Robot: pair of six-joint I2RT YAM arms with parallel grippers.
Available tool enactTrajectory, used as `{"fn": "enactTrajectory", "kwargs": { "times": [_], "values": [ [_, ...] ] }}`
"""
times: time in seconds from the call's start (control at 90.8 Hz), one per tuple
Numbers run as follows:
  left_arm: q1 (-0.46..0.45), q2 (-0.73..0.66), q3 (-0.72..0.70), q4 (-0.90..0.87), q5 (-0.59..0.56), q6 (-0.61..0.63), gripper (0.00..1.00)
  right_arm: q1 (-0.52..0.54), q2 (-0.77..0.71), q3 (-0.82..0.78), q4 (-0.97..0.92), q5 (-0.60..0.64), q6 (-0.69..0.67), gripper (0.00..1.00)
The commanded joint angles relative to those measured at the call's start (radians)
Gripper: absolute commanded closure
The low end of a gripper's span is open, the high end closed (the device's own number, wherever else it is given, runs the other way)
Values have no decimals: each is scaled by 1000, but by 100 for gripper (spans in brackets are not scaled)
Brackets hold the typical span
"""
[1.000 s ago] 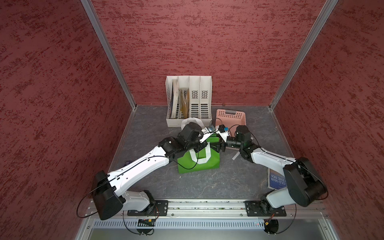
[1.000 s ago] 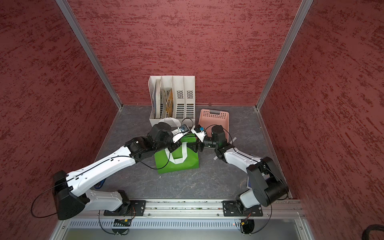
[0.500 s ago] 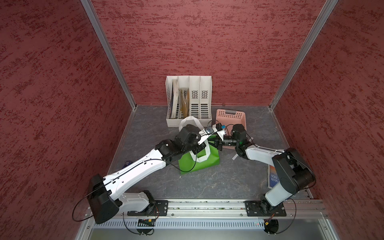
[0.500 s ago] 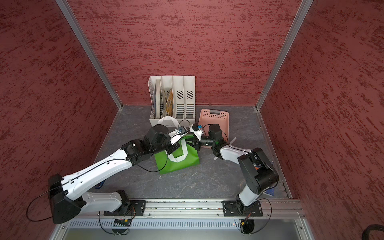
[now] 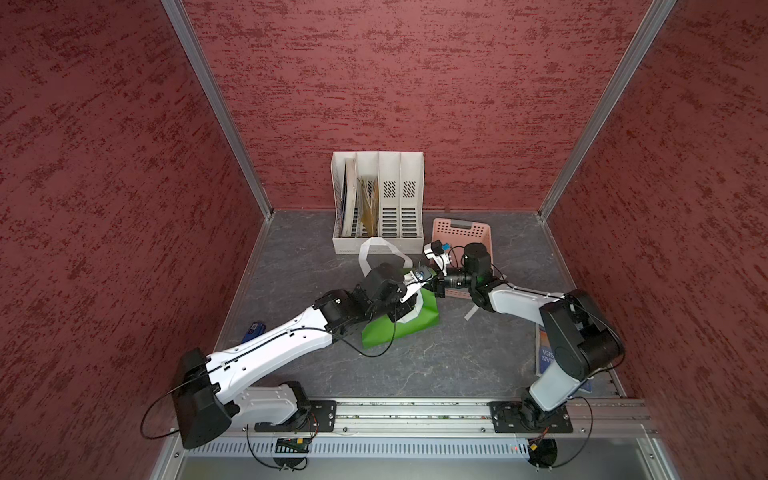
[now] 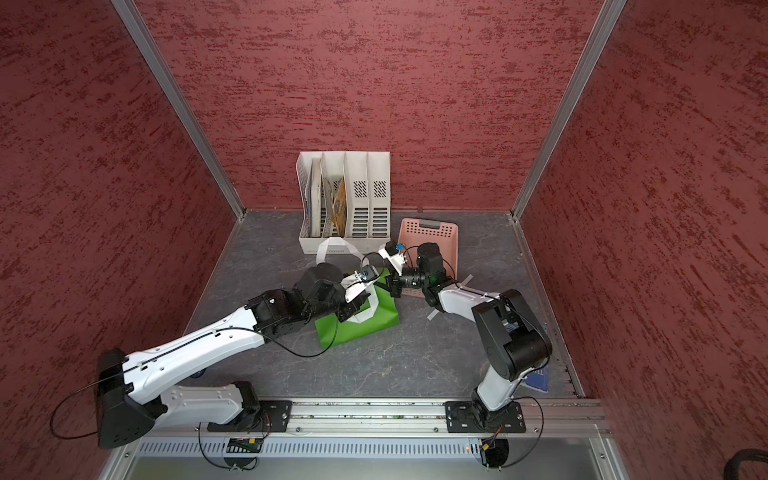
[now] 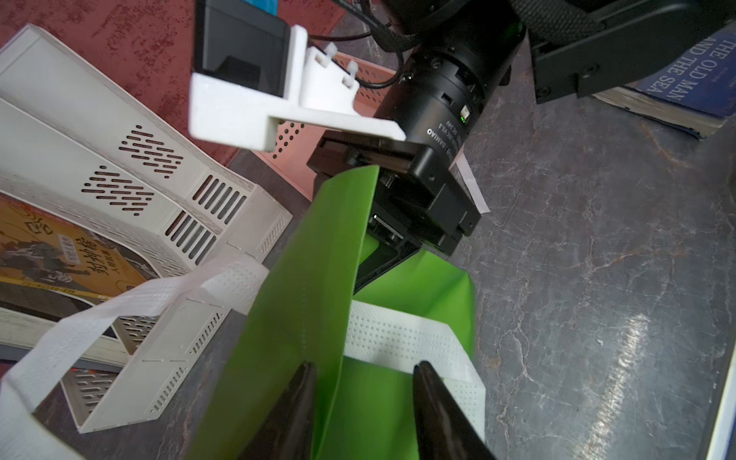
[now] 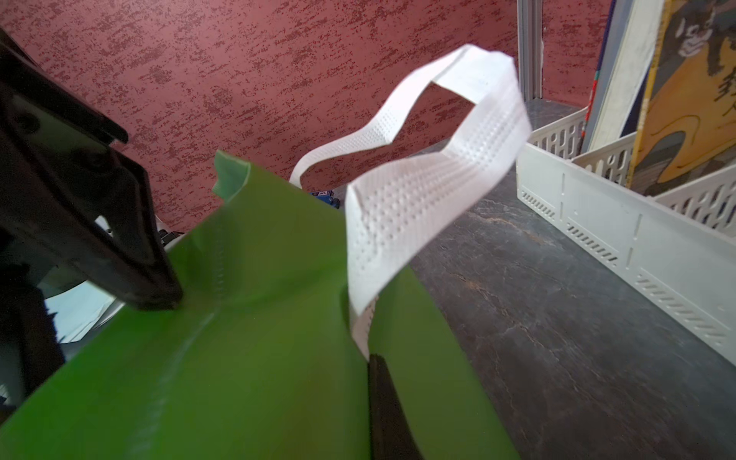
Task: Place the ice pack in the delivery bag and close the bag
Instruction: Seal the delivery bag at the center of the board.
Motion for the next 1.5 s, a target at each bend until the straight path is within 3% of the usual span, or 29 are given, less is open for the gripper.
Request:
{"fn": "enactTrajectory", "kwargs": {
  "times": [0.0,0.033,0.165,0.308,0.485,0.584,0.881,1.014,1.124,1.157,1.223,1.344,1.487],
  "values": [
    [-2,-20,-27,41,-68,-11,41,-16,-33,-16,77,1,52,100],
    [0,-23,-33,70,-91,-12,34,-16,-44,-28,94,3,59,100],
    [22,-2,-22,146,-183,-18,27,-17,-81,-52,107,7,88,100],
    [45,23,-6,183,-198,6,27,-9,-110,-66,103,6,105,99],
    [55,47,9,152,-129,54,30,8,-125,-78,105,19,113,96],
    [55,48,2,153,-123,76,37,14,-131,-79,106,23,115,96],
    [27,76,-69,336,-201,123,75,31,-184,-85,131,15,177,97],
    [3,80,-101,367,-161,127,85,43,-204,-92,155,25,219,98],
    [-14,74,-123,371,-149,133,86,48,-204,-94,168,38,243,100],
    [-17,64,-126,362,-137,130,84,48,-205,-96,162,48,243,100],
    [-17,32,-126,313,-107,120,67,48,-205,-96,133,68,223,100],
    [-15,-37,-124,213,-56,69,45,49,-203,-91,82,108,183,100],
    [-11,-83,-154,175,-1,0,35,49,-205,-91,80,117,172,100]
  ]
}}
